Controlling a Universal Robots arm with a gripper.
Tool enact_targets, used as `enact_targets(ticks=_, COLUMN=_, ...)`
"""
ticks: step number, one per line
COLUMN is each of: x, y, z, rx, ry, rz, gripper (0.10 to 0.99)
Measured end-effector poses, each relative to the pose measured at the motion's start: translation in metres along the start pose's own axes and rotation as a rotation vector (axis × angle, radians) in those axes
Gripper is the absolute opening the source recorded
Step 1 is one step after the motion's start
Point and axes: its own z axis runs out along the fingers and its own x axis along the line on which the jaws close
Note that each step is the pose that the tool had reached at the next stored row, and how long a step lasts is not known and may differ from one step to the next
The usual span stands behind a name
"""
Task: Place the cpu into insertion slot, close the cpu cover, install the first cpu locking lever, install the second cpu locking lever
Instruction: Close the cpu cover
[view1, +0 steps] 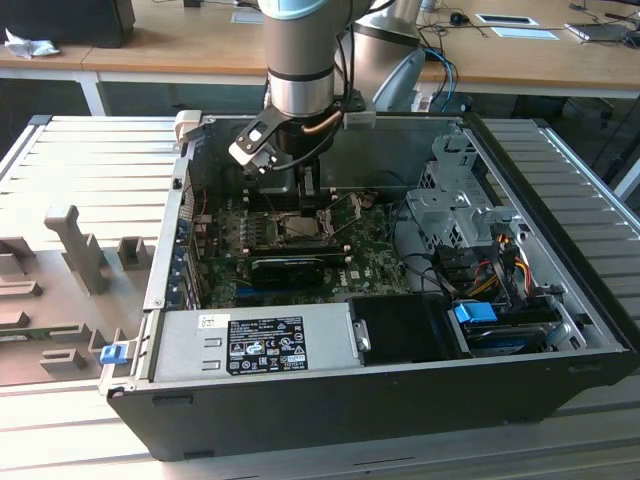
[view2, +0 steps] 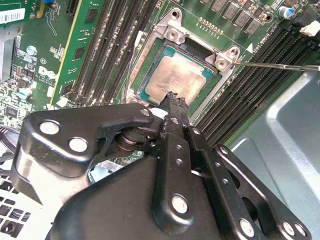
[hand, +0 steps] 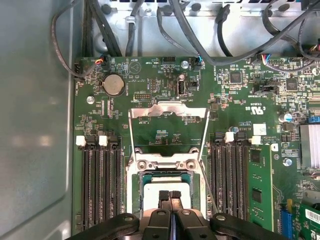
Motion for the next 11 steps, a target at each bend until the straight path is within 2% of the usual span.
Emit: enact_targets(ticks=11, x=0.0000, y=0.0001, z=-0.0013, rx=0.000, ry=-0.0001, rz=0.000, gripper=0.106)
